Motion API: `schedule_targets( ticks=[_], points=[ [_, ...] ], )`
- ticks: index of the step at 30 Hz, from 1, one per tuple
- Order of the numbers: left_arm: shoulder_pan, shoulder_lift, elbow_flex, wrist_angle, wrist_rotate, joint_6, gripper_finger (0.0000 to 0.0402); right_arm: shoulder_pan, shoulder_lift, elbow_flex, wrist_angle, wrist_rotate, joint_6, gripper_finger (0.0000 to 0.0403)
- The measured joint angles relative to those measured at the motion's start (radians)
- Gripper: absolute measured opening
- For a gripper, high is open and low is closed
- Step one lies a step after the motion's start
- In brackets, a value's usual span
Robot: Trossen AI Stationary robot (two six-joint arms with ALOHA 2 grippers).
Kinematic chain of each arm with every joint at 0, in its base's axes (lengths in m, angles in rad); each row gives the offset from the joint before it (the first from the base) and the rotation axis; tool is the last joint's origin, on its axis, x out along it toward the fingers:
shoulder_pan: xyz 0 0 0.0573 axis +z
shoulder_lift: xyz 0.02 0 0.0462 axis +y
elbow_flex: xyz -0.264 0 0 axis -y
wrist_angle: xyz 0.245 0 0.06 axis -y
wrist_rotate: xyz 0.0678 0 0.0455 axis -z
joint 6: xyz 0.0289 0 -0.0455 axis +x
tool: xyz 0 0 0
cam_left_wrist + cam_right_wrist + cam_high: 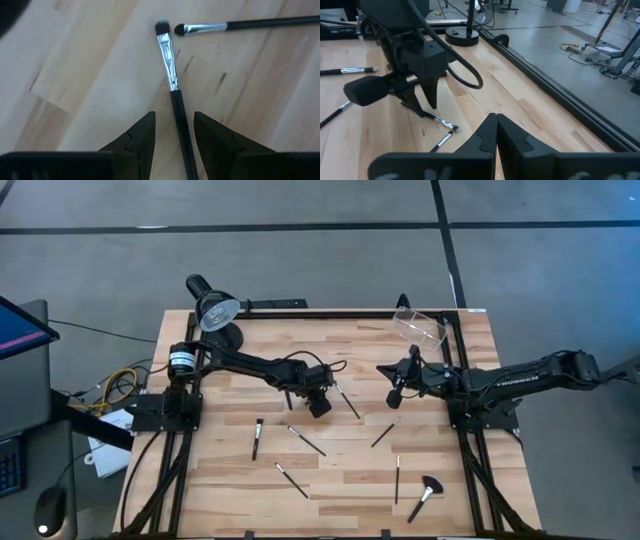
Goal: Sort items
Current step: Put the foundation brush into the transparent organizer
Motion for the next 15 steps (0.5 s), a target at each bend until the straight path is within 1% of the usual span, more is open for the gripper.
schedule_targets(
  ticks=[2, 9, 12, 15],
  points=[
    [0.0, 0.005, -0.001, 0.004, -0.014, 0.0, 0.0131, 0.005, 0.0, 0.0, -0.004, 0.0, 0.005, 0.0],
    [0.0, 0.011, -0.01, 0.011, -0.014, -0.006, 0.0129, 0.006, 0.0, 0.0, -0.033, -0.001, 0.026, 0.0],
    [0.001, 0.005, -0.031, 0.024, -0.015, -0.007, 0.0112, 0.006, 0.0, 0.0, -0.042, -0.001, 0.039, 0.0],
    [0.003, 0.003, -0.045, 0.024, -0.011, -0.007, 0.008, 0.006, 0.0, 0.0, -0.05, -0.002, 0.044, 0.0]
  ],
)
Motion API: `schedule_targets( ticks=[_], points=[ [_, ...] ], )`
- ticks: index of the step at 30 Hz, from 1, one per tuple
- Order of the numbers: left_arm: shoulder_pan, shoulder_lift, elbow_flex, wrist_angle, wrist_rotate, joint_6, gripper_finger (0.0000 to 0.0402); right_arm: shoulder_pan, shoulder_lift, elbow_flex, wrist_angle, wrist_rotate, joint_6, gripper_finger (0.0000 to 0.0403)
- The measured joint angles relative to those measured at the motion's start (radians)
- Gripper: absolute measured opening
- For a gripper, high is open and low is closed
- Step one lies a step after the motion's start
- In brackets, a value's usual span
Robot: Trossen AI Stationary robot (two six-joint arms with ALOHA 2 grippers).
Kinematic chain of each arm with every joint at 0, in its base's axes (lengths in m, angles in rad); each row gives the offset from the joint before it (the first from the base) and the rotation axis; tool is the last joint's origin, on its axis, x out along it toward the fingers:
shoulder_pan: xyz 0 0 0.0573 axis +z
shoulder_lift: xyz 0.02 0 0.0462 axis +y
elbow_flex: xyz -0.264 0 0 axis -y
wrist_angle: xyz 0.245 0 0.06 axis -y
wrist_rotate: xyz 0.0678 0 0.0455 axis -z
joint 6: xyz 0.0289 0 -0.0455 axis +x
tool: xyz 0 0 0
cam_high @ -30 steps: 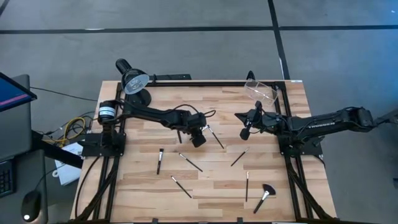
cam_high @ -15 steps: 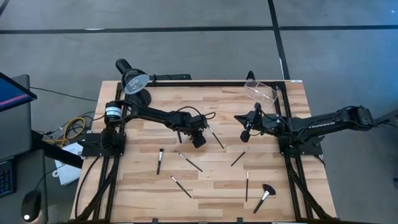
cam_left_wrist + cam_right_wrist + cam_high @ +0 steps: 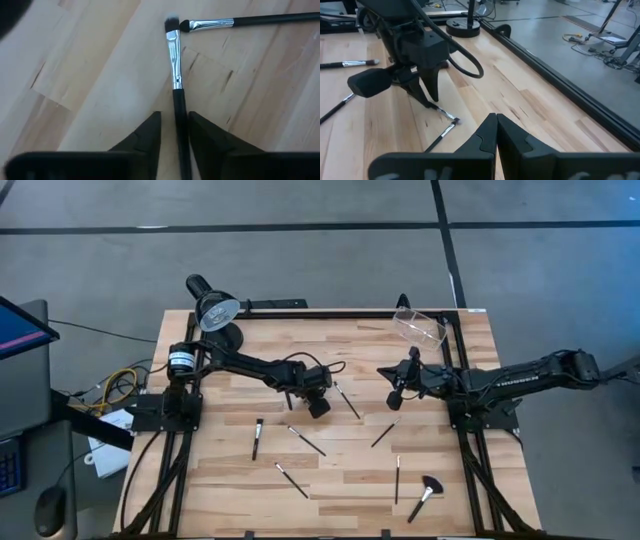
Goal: Sort items
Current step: Put the foundation brush into the transparent organizer
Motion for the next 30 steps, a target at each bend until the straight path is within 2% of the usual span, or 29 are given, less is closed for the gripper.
schedule_targets(
  ticks=[4, 6, 14, 17, 22, 27, 30],
  points=[
    [0.0, 0.0, -0.002, -0.008, -0.001, 0.006, 0.0027, 0.0, 0.0, 0.0, -0.001, 0.0, 0.0, 0.0],
    [0.0, 0.0, -0.002, -0.008, -0.002, 0.009, 0.0015, 0.0, 0.0, 0.0, -0.002, 0.0, 0.0, 0.0],
    [0.001, -0.019, -0.006, -0.01, 0.0, 0.03, 0.0022, 0.0, 0.0, 0.0, -0.005, 0.0, 0.024, 0.0],
    [0.012, -0.057, -0.013, -0.052, -0.001, 0.039, 0.0015, 0.0, 0.0, 0.0, -0.01, 0.0, 0.026, 0.0],
    [0.032, -0.148, -0.011, -0.028, -0.003, 0.041, 0.0019, 0.0, 0.0, 0.0, -0.011, -0.001, 0.035, 0.0],
    [0.034, -0.247, -0.01, -0.018, -0.003, 0.063, 0.002, -0.002, 0.023, 0.0, -0.013, -0.07, 0.077, 0.0],
    [0.034, -0.306, -0.009, -0.01, -0.003, 0.085, 0.002, -0.011, 0.063, 0.0, 0.047, -0.13, 0.088, 0.0]
  ],
)
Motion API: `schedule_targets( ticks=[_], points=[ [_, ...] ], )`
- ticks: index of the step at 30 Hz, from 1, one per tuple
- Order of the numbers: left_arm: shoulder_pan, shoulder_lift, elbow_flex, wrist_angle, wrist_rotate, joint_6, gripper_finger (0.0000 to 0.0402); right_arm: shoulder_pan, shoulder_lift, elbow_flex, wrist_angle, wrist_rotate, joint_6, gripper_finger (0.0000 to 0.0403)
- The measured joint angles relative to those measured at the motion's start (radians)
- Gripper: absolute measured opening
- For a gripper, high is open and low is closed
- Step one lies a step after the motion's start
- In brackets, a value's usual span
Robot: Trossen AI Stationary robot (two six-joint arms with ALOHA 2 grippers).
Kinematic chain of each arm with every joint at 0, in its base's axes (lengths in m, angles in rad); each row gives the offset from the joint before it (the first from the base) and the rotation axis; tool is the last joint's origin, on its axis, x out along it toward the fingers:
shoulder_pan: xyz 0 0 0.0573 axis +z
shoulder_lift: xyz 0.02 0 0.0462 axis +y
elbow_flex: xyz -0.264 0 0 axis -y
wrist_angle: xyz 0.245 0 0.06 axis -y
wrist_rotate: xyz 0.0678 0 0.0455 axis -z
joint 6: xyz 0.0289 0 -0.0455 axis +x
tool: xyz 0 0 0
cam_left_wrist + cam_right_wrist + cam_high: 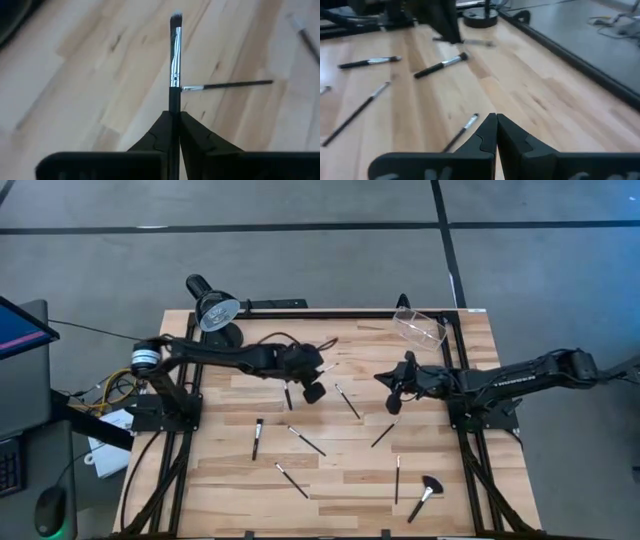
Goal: Sort items
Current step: Put the foundation brush into the transparent organizer
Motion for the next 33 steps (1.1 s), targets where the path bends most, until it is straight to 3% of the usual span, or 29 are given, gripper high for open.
schedule_targets(
  ticks=[3, 10, 17, 22, 33],
  points=[
    [-0.006, -0.058, -0.029, 0.111, 0.002, 0.046, 0.0021, -0.017, 0.054, 0.0, 0.147, -0.076, 0.001, 0.0],
    [-0.002, -0.178, -0.371, 0.769, 0.171, 0.06, 0.0021, -0.073, 0.212, 0.0, 0.453, -0.257, 0.025, 0.0006],
    [-0.003, -0.241, -0.605, 1.208, 0.214, 0.058, 0.0021, -0.123, 0.38, 0.0, 0.899, -0.405, 0.051, 0.0083],
    [-0.008, -0.244, -0.665, 1.304, 0.228, 0.058, 0.0021, -0.137, 0.508, 0.051, 1.093, -0.42, 0.084, 0.0135],
    [-0.027, -0.244, -0.67, 1.324, 0.228, 0.066, 0.0021, -0.138, 0.692, 0.262, 1.065, -0.515, 0.103, 0.0163]
  ],
)
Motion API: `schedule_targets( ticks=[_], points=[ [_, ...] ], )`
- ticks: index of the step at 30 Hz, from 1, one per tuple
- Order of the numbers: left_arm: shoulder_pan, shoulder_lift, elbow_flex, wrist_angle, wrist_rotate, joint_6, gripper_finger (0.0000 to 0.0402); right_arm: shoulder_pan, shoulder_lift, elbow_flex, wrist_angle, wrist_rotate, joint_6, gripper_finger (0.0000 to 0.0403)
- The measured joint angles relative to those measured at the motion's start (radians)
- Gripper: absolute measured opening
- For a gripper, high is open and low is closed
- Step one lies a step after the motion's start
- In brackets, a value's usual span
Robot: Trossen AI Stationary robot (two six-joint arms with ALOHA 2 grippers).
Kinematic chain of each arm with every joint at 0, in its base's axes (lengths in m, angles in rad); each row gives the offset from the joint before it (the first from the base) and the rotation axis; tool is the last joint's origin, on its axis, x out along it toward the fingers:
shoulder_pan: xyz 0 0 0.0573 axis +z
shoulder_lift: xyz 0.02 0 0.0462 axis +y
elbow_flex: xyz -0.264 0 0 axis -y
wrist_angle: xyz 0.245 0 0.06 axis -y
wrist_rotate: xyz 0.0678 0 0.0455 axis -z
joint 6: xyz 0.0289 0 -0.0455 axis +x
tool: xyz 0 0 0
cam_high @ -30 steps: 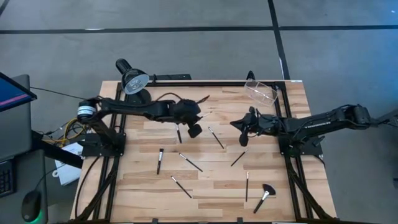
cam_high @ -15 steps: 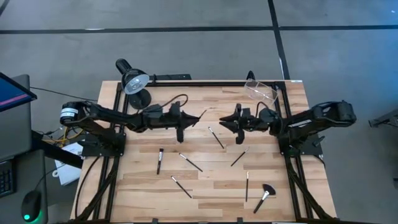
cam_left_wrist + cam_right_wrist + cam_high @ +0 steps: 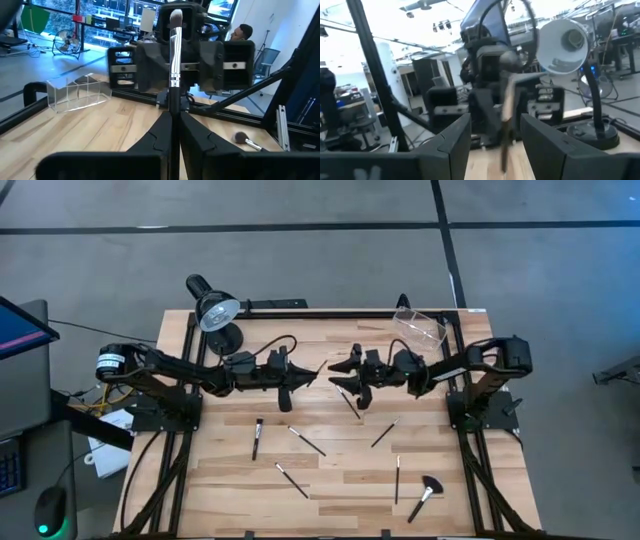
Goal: Sort items
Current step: Put the foundation brush into the transparent organizer
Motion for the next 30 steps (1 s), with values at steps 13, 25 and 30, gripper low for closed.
schedule_targets(
  ticks=[13, 25, 30],
  points=[
    [-0.02, 0.0, 0.0, 0.014, 0.0, 0.0, 0.0021, -0.002, 0.0, 0.097, -0.037, -0.035, -0.009, 0.0163],
    [-0.021, 0.0, 0.001, 0.015, 0.0, 0.0, 0.0021, -0.002, -0.001, 0.129, -0.077, -0.037, -0.016, 0.0147],
    [-0.021, 0.0, 0.001, 0.015, 0.0, 0.0, 0.0021, -0.002, -0.001, 0.129, -0.098, -0.037, -0.035, 0.0076]
  ],
)
